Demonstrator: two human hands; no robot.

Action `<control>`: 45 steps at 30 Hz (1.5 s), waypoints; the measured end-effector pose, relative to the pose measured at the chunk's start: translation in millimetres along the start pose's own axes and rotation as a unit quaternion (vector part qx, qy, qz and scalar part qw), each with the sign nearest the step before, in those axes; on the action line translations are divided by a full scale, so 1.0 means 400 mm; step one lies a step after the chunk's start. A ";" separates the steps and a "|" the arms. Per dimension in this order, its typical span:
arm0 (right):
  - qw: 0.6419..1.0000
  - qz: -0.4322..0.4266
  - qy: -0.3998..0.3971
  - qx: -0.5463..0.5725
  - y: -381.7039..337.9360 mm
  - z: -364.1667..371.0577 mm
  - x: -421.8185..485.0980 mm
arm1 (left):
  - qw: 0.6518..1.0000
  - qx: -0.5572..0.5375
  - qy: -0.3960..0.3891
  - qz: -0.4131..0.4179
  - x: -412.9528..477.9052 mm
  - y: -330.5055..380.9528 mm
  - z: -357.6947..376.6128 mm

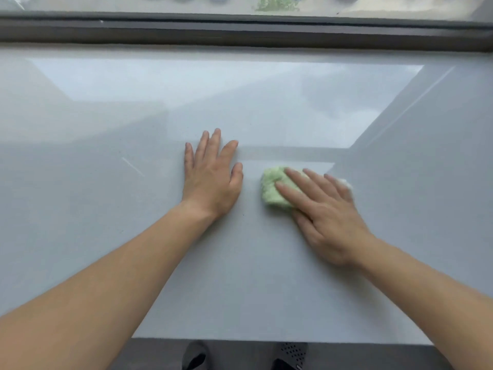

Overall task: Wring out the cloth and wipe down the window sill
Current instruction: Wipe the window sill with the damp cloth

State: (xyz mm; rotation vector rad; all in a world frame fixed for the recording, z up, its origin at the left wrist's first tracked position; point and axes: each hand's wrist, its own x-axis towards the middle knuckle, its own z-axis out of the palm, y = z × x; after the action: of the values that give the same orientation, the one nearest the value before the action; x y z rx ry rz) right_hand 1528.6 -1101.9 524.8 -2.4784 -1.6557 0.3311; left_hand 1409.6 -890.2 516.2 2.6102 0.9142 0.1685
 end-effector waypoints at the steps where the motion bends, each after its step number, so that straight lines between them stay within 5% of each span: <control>1: 0.999 0.051 0.017 0.011 0.037 -0.013 0.061 | 1.000 0.013 -0.007 -0.008 0.013 0.003 0.005; 4: 0.983 0.170 0.058 0.041 0.070 -0.030 0.200 | 0.997 0.067 -0.008 -0.027 0.032 0.013 0.025; 11: 1.000 -0.017 0.020 0.009 0.108 -0.035 0.202 | 0.996 0.057 0.040 -0.048 0.054 0.038 0.020; 17: 0.987 0.144 0.064 0.038 0.185 -0.078 0.427 | 0.998 -0.002 0.022 -0.053 0.178 0.092 0.037; 23: 0.998 0.012 0.056 0.002 0.203 -0.072 0.393 | 0.994 0.086 -0.003 -0.074 0.199 0.116 0.068; 28: 0.985 0.148 0.079 0.039 0.244 -0.109 0.643 | 0.991 0.113 -0.024 -0.072 0.205 0.121 0.064; 33: 0.998 -0.036 0.053 -0.006 0.241 -0.097 0.638 | 0.990 0.122 -0.029 -0.070 0.207 0.120 0.062; 39: 0.992 0.088 0.095 -0.002 0.379 -0.137 0.630 | 0.988 0.130 -0.028 -0.071 0.206 0.119 0.064; 43: 0.999 -0.015 0.048 0.003 0.369 -0.124 0.540 | 0.988 0.133 -0.026 -0.077 0.207 0.121 0.063; 45: 0.999 0.013 0.049 0.009 0.431 -0.149 0.555 | 0.988 0.133 -0.025 -0.078 0.207 0.122 0.062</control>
State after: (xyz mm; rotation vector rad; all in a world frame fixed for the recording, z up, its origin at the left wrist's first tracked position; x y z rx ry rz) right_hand 1780.0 -962.7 518.4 -2.4640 -1.5761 0.2227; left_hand 1508.4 -881.5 511.2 2.7519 1.1896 -0.0657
